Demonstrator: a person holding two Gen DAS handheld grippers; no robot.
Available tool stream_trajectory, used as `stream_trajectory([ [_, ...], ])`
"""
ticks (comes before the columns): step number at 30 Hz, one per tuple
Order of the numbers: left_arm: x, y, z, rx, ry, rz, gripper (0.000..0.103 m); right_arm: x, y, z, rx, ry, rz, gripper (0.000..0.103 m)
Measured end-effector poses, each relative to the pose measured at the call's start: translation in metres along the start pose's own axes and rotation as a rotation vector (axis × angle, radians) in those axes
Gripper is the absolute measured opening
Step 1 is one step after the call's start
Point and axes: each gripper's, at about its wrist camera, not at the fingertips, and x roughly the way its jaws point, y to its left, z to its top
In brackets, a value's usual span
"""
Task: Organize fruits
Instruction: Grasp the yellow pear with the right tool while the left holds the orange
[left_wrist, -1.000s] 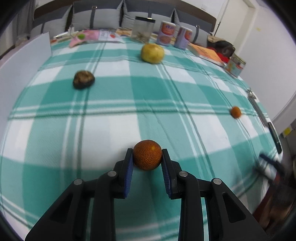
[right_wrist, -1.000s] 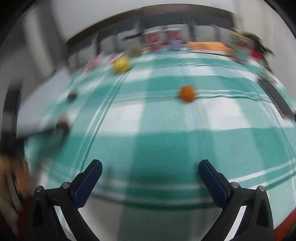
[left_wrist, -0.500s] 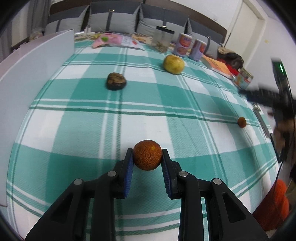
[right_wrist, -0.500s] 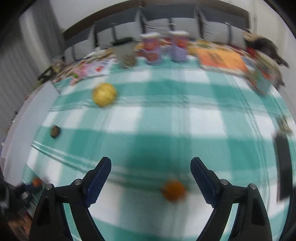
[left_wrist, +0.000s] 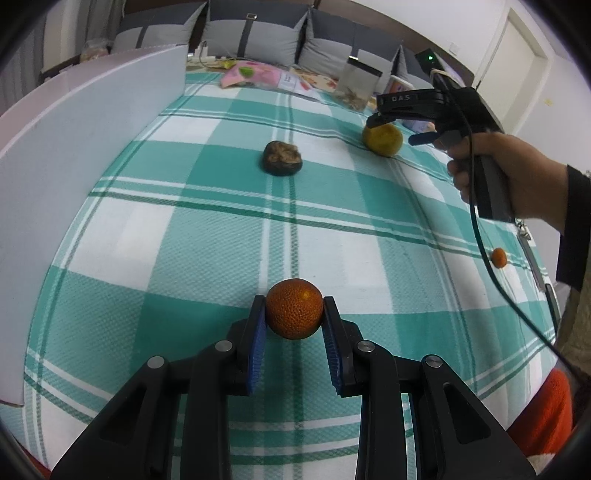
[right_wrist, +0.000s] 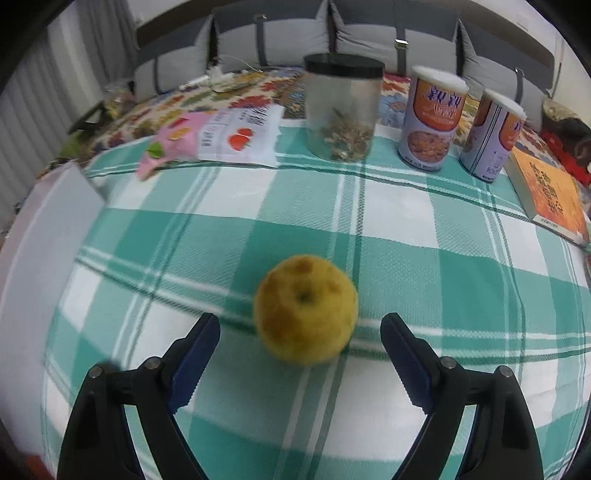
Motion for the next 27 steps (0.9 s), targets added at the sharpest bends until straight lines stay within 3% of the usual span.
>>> stream_trajectory([
  [1, 0.002, 0.000, 0.000, -0.001, 0.005, -0.001, 0.029, 0.004, -0.003, 0.001, 0.008, 0.018, 0.008, 0.063],
  [7, 0.002, -0.002, 0.000, -0.016, 0.022, -0.022, 0.029, -0.007, -0.027, -0.013, 0.108, 0.071, 0.140, 0.062],
  [15, -0.039, 0.003, 0.010, -0.078, 0.026, -0.086, 0.029, -0.051, -0.045, -0.088, 0.235, 0.203, 0.415, 0.060],
  [17, -0.054, 0.013, 0.015, -0.113, 0.021, -0.094, 0.029, -0.056, -0.042, -0.105, 0.280, 0.238, 0.485, 0.055],
  [18, -0.059, 0.018, 0.019, -0.127, 0.018, -0.094, 0.029, -0.056, -0.039, -0.110, 0.298, 0.249, 0.509, 0.034],
  [19, -0.066, 0.023, 0.022, -0.138, 0.011, -0.089, 0.029, -0.056, -0.038, -0.115, 0.324, 0.257, 0.541, 0.023],
  [20, -0.070, 0.029, 0.026, -0.141, 0.003, -0.076, 0.029, -0.056, -0.035, -0.118, 0.355, 0.253, 0.573, 0.022],
  [23, -0.079, 0.040, 0.031, -0.134, -0.019, -0.032, 0.029, -0.059, 0.004, -0.118, 0.145, 0.228, 0.443, 0.022],
  [26, -0.077, 0.047, 0.024, -0.165, -0.010, -0.043, 0.029, -0.061, 0.027, -0.128, 0.102, 0.208, 0.467, 0.026],
  [27, -0.075, 0.047, 0.020, -0.172, -0.005, -0.046, 0.029, -0.065, 0.034, -0.133, 0.104, 0.187, 0.479, 0.042],
])
